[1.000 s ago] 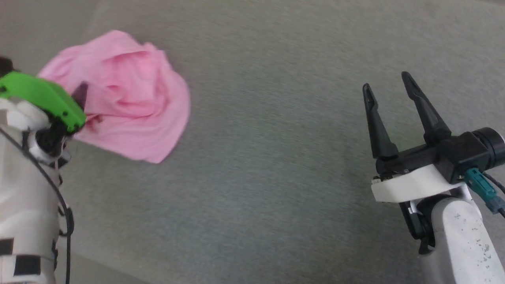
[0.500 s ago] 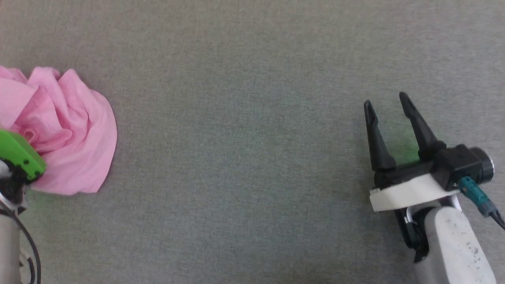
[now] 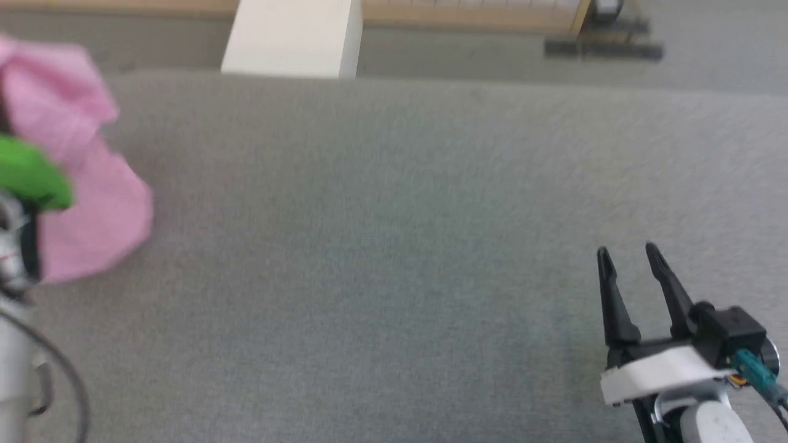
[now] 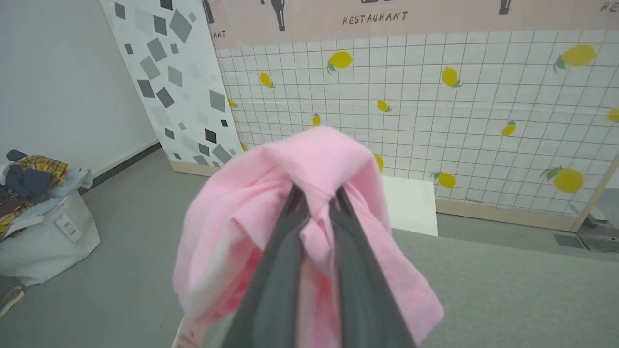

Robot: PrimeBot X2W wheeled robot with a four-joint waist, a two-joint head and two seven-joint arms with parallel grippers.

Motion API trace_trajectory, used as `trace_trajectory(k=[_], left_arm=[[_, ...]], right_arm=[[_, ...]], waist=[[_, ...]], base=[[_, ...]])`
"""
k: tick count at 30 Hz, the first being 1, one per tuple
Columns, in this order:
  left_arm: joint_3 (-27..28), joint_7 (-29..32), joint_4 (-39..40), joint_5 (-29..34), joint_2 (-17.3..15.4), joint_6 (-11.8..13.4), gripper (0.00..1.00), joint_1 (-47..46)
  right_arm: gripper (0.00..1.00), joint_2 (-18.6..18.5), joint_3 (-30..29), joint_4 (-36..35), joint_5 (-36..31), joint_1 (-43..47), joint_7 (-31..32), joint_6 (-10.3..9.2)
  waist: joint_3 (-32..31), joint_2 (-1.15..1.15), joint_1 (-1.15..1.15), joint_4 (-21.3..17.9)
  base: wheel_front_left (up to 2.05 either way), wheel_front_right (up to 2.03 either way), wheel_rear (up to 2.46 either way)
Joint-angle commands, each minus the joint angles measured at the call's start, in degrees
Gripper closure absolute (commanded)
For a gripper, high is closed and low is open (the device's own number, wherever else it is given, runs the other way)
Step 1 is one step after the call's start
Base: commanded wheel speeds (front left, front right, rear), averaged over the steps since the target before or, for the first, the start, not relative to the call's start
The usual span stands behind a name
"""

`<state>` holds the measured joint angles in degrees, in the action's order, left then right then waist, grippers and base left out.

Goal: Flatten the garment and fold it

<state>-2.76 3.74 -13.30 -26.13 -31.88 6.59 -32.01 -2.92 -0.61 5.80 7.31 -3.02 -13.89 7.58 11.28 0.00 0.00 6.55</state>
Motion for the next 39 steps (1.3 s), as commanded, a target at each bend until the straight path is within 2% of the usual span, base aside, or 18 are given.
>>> trace_trajectory(k=[1, 5, 9, 16, 19, 26, 31, 32, 33, 39], left_arm=[[-1.5, -1.21, 2.19, 1.03, 2.15, 0.03, 1.0, -1.73], [-5.33, -3.24, 8.02, 2.52, 6.33, 0.61, 1.0, -3.18], [-9.67, -2.74, 11.56, 2.74, 10.7, 0.72, 1.0, -2.88], [-17.61, 0.02, 9.17, 1.42, 17.92, -0.07, 1.0, 0.49], [-21.57, 3.75, 4.24, 0.74, 19.96, -0.96, 1.0, 2.9], [-30.94, 18.63, -8.91, -2.3, 23.68, -4.38, 1.0, 9.07], [-34.44, 26.38, -12.31, -5.18, 24.91, -7.14, 1.0, 11.88], [-34.66, 26.99, -12.29, -5.53, 24.97, -7.27, 0.57, 12.3], [-34.5, 27.17, -12.15, -5.97, 25.01, -7.21, 0.0, 12.66], [-30.81, 20.1, -7.28, -6.97, 23.89, -5.64, 0.0, 14.71]], right_arm=[[0.0, 0.03, -0.23, -0.36, 0.46, 0.96, -0.14, -0.09], [0.0, 0.03, -0.15, -1.15, 0.79, 2.08, 0.31, -0.09], [0.0, 0.03, 0.09, -2.02, 1.26, 2.66, 0.75, -0.09], [0.0, 0.04, 1.06, -2.73, 1.58, 2.7, 1.42, -0.09], [0.0, 0.04, 1.59, -2.65, 1.74, 2.78, 1.56, -0.09], [0.0, 0.04, 2.13, -2.06, 2.15, 3.1, 1.71, -0.09], [0.0, 0.04, 2.66, -1.42, 2.79, 3.08, 1.82, -0.09], [0.0, 0.04, 2.67, -1.29, 2.88, 3.06, 1.83, -0.09], [0.0, 0.04, 2.7, -1.17, 2.97, 3.01, 1.86, -0.09], [0.0, 0.04, 2.83, -0.94, 2.97, 2.74, 1.9, -0.09]], waist=[[-8.52, 0.0, 0.0, -4.43], [-10.05, 0.0, 0.0, -8.16], [-10.65, 0.0, 0.0, -11.69], [-9.67, 0.0, 0.0, -16.7], [-9.3, 0.0, 0.0, -18.1], [-8.84, 0.0, 0.0, -18.92], [-8.62, 0.0, 0.0, -17.79], [-8.58, 0.0, 0.0, -17.36], [-8.58, 0.0, 0.0, -17.04], [-8.53, 0.0, 0.0, -14.3]], base=[[0.0, 0.0, 0.0], [0.0, 0.0, 0.0], [0.0, 0.0, 0.0], [0.0, 0.0, 0.0], [0.0, 0.0, 0.0], [0.0, 0.0, 0.0], [0.0, 0.0, 0.0], [0.0, 0.0, 0.0], [0.0, 0.0, 0.0], [0.0, 0.0, 0.0]])
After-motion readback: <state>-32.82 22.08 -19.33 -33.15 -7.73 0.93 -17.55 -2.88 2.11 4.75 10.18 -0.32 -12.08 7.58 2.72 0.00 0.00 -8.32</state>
